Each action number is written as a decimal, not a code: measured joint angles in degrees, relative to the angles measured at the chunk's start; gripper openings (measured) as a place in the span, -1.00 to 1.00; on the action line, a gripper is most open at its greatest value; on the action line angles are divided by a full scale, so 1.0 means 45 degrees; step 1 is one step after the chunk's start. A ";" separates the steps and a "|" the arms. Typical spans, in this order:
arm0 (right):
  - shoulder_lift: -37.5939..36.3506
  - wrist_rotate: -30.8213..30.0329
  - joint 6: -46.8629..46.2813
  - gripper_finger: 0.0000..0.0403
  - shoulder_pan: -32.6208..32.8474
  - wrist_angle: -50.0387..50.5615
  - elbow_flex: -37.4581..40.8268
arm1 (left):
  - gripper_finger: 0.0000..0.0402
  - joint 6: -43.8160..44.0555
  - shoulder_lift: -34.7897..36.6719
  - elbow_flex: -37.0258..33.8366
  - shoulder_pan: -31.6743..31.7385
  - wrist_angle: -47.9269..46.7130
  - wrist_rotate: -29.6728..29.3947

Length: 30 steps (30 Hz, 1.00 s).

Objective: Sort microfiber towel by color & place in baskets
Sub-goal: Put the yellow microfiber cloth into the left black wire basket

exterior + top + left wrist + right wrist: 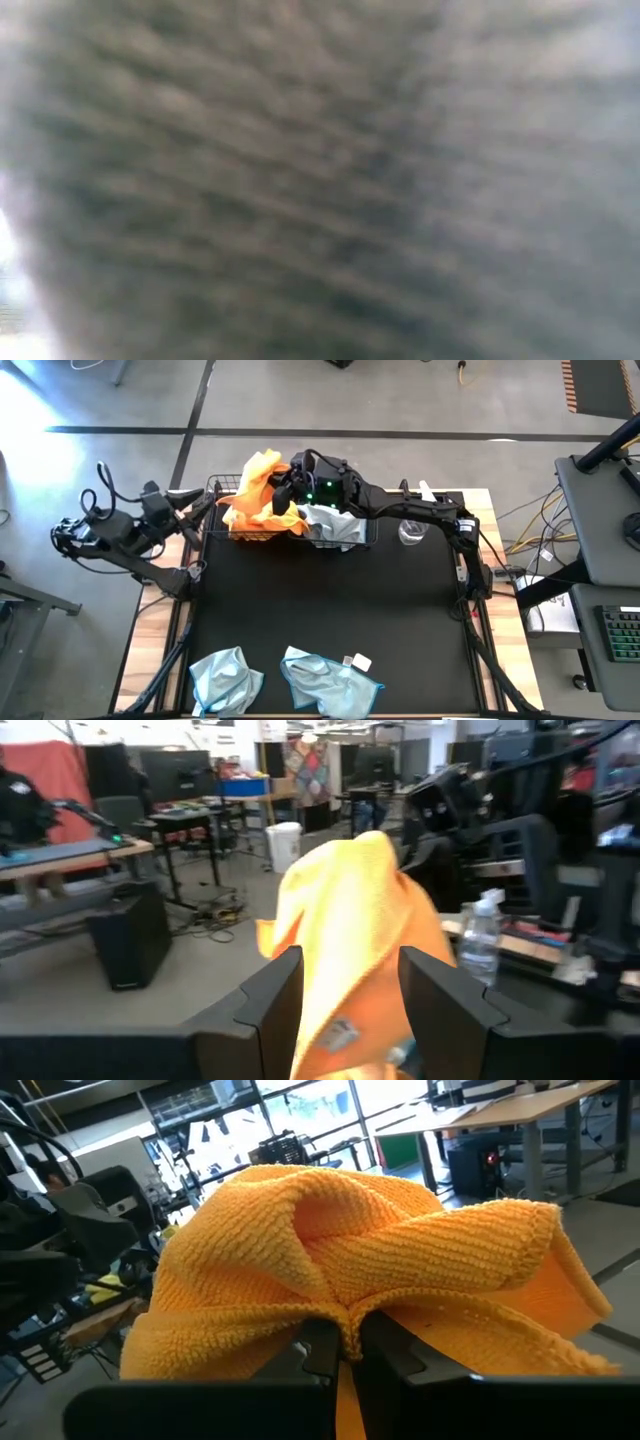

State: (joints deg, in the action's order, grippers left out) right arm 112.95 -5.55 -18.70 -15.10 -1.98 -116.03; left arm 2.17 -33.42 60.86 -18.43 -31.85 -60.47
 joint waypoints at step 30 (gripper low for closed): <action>0.0000 0.0001 0.0534 -0.94 -0.0101 0.0034 0.0000 | -0.25 -0.1334 -0.1294 -0.0005 0.3280 0.1850 0.2698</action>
State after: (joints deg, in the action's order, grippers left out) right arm 112.95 -5.54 -16.29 -15.55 -1.82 -116.03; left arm -3.83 -39.25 60.84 -3.68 -23.53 -48.33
